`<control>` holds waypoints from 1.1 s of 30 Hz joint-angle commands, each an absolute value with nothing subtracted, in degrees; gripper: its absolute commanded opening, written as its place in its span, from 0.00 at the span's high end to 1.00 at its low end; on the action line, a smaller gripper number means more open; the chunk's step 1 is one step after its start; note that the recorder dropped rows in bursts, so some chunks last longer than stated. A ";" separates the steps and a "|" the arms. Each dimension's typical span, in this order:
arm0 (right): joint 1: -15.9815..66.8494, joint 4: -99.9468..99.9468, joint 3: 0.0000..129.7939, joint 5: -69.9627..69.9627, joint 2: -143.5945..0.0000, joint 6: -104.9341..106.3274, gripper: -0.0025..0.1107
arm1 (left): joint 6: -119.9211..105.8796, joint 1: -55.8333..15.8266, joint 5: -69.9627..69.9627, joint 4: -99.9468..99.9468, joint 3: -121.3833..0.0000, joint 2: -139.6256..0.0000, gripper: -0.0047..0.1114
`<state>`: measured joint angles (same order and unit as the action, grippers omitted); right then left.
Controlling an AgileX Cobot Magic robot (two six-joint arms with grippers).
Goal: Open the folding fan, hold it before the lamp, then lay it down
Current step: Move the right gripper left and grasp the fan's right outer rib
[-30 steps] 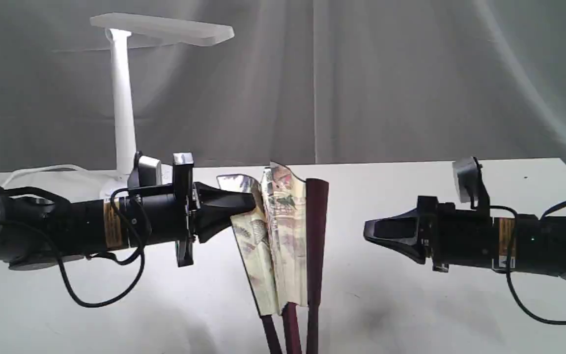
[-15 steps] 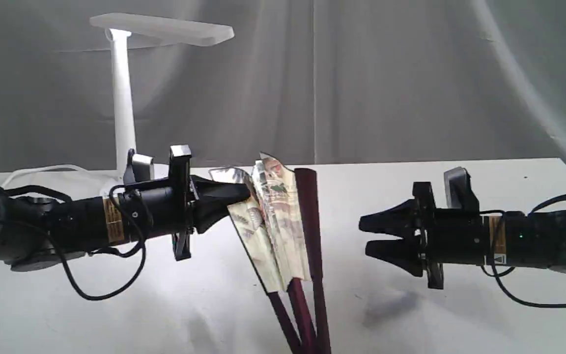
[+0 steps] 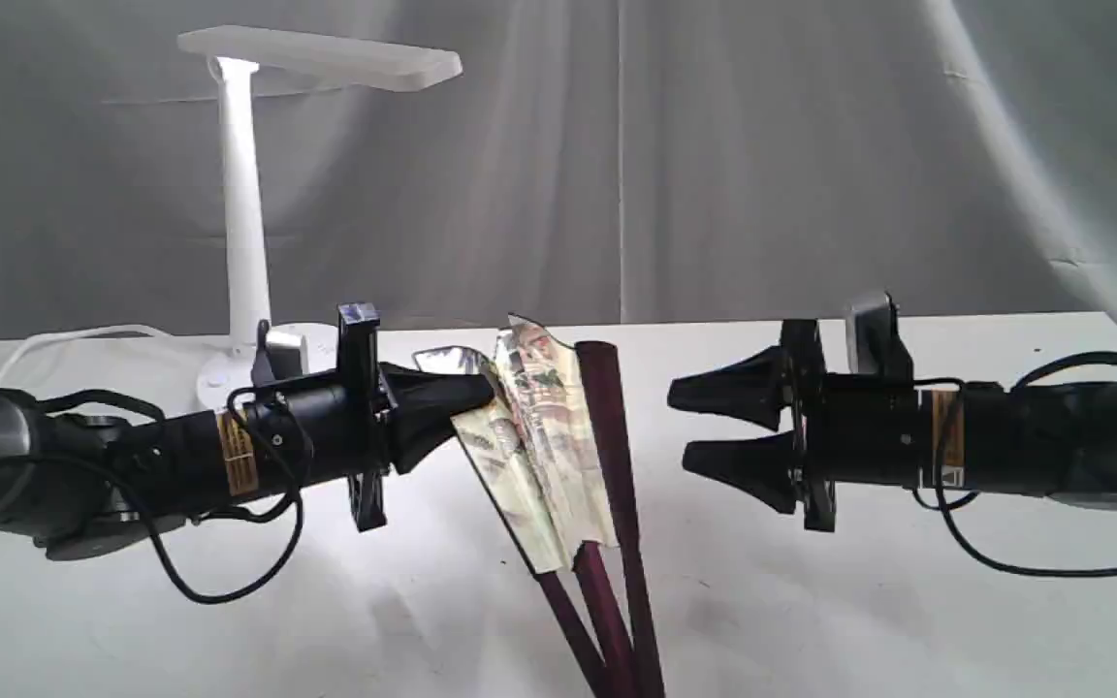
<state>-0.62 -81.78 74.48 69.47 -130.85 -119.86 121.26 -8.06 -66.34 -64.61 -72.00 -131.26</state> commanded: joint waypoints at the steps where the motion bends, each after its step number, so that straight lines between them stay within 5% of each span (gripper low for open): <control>1: -0.56 -81.34 74.81 69.96 -127.89 -119.61 0.48 | 122.51 -7.91 -69.96 -62.96 -73.45 -133.23 0.96; 33: 3.30 -87.81 74.81 69.96 -127.55 -119.61 0.48 | 122.64 -10.26 -69.96 -65.75 -73.64 -130.04 0.96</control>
<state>3.44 -87.21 74.52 69.56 -128.08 -119.88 121.26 -9.99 -68.68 -65.57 -73.34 -131.87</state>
